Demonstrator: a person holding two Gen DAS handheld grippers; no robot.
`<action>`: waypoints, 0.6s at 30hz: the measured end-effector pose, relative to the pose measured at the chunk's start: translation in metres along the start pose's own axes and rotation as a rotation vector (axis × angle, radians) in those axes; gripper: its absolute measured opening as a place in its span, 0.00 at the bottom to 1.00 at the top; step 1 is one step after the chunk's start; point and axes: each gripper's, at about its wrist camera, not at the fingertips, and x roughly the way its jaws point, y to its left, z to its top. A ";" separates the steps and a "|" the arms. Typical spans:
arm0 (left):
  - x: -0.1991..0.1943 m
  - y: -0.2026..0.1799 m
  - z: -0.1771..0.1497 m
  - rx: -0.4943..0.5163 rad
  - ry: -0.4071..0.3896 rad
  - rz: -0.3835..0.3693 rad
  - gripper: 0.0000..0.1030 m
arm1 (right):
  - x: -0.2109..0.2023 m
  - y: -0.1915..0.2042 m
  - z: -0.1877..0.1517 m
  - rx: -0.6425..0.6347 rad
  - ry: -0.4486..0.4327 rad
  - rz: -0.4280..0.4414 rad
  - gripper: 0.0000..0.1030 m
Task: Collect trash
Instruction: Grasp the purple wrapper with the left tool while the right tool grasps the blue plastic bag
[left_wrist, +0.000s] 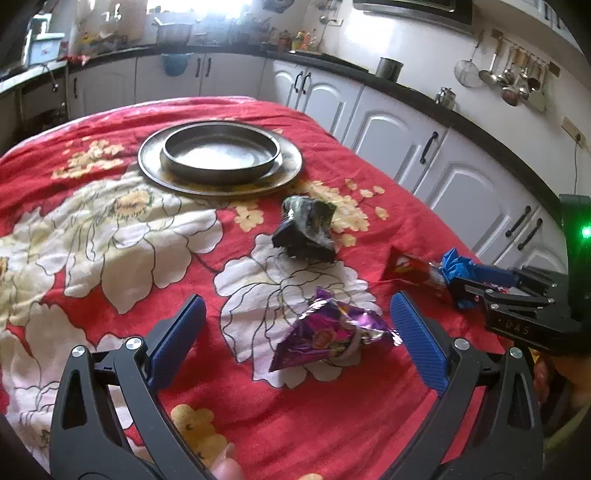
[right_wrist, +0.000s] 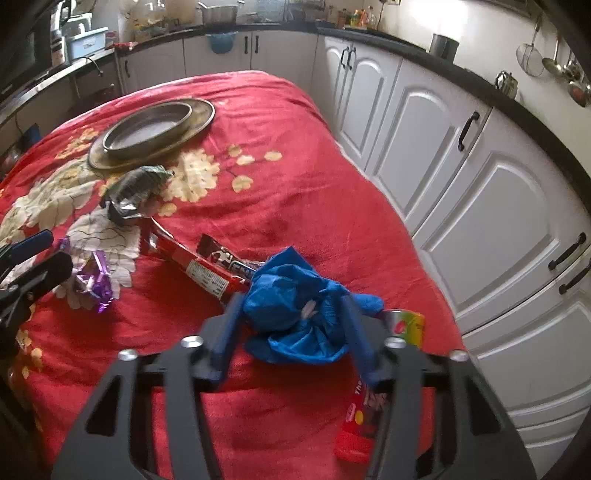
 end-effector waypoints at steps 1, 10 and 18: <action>0.001 0.001 0.000 -0.007 0.004 0.001 0.89 | 0.002 0.000 0.000 0.007 0.001 0.009 0.31; 0.004 0.005 -0.002 -0.023 0.023 -0.021 0.49 | -0.023 -0.010 -0.018 0.108 -0.037 0.145 0.07; -0.003 -0.005 -0.005 0.018 0.024 -0.058 0.22 | -0.054 0.002 -0.037 0.121 -0.068 0.216 0.06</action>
